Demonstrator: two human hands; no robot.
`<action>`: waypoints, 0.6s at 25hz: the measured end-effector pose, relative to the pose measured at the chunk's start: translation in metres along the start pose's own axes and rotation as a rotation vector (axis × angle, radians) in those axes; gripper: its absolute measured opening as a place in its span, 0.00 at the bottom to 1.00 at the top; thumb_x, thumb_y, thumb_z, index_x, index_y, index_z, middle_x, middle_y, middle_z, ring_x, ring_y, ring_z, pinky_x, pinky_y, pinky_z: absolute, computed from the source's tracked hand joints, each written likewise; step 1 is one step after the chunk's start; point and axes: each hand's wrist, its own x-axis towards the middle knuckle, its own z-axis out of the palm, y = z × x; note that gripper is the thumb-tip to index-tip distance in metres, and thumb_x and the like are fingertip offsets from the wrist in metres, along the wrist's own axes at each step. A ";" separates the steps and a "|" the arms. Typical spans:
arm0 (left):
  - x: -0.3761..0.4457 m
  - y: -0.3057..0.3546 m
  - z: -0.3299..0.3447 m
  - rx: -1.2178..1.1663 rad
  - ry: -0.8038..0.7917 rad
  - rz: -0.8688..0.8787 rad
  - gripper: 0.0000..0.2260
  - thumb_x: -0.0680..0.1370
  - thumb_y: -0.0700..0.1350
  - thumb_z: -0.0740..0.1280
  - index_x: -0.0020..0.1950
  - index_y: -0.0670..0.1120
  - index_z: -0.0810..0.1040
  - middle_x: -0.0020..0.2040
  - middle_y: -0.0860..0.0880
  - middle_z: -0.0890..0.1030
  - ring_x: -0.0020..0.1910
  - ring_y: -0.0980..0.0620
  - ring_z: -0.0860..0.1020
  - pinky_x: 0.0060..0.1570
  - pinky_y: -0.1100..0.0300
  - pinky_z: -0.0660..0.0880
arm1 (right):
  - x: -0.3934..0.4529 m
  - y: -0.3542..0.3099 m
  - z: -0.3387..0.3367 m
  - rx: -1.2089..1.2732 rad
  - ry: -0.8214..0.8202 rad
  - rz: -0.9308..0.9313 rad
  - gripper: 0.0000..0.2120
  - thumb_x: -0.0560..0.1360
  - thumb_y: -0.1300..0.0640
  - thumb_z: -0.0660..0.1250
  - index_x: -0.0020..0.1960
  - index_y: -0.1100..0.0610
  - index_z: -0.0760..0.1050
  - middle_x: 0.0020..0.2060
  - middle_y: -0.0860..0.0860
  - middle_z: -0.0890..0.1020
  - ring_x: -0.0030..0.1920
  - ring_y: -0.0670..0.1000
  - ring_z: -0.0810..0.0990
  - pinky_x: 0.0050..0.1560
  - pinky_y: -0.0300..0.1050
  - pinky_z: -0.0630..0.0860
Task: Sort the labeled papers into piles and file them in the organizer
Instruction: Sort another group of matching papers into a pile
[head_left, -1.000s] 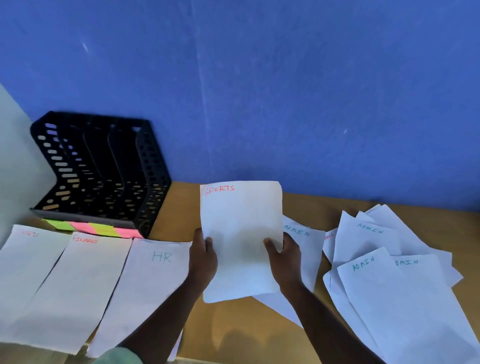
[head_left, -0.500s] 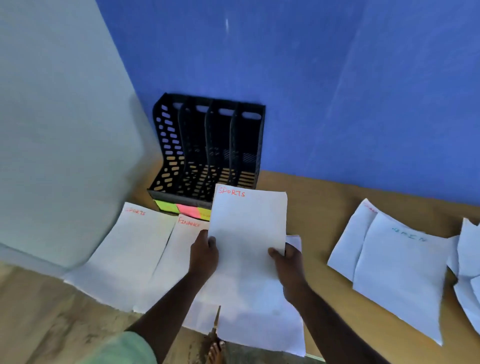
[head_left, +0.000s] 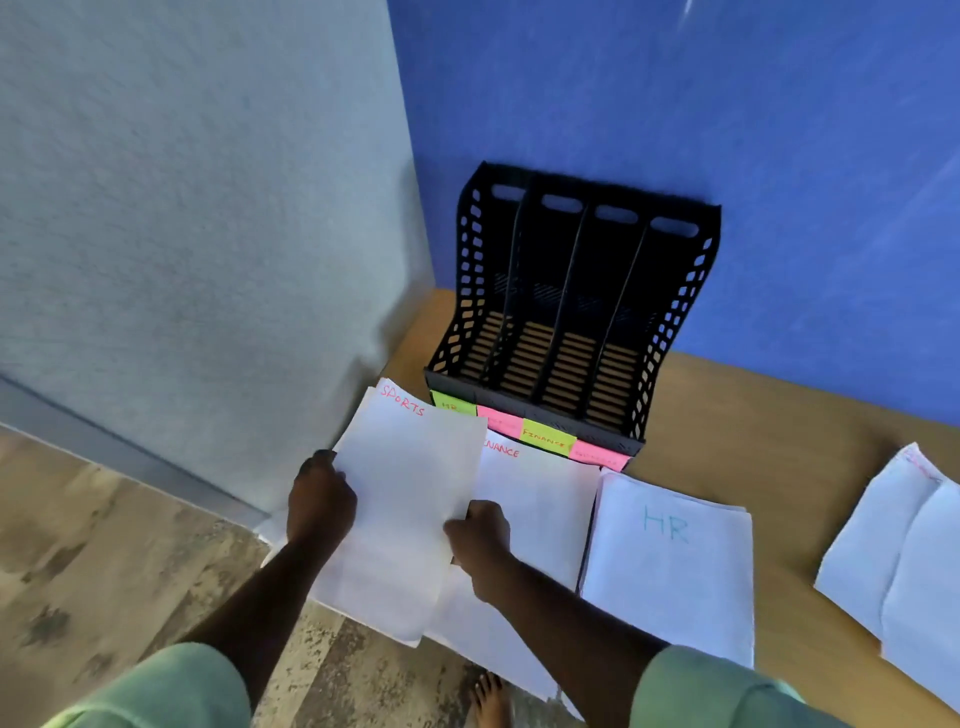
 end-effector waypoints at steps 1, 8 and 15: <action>0.010 -0.006 -0.003 0.022 -0.006 0.001 0.11 0.77 0.34 0.61 0.59 0.38 0.75 0.55 0.36 0.79 0.57 0.34 0.76 0.54 0.48 0.73 | 0.005 -0.006 0.015 -0.003 -0.002 0.015 0.13 0.66 0.64 0.60 0.45 0.64 0.81 0.41 0.56 0.84 0.41 0.57 0.83 0.45 0.59 0.86; 0.034 -0.019 0.002 0.342 -0.114 0.162 0.25 0.75 0.35 0.65 0.71 0.38 0.65 0.65 0.37 0.68 0.59 0.37 0.73 0.57 0.45 0.74 | 0.025 -0.018 0.055 -0.139 0.009 0.054 0.15 0.73 0.65 0.62 0.57 0.62 0.78 0.53 0.57 0.82 0.54 0.59 0.84 0.57 0.52 0.84; 0.024 -0.012 0.011 0.398 -0.079 0.291 0.22 0.74 0.39 0.68 0.67 0.37 0.72 0.62 0.38 0.72 0.58 0.36 0.72 0.54 0.44 0.75 | 0.019 -0.020 0.045 -0.362 0.075 -0.159 0.11 0.74 0.57 0.64 0.51 0.62 0.79 0.48 0.56 0.84 0.50 0.56 0.82 0.52 0.45 0.82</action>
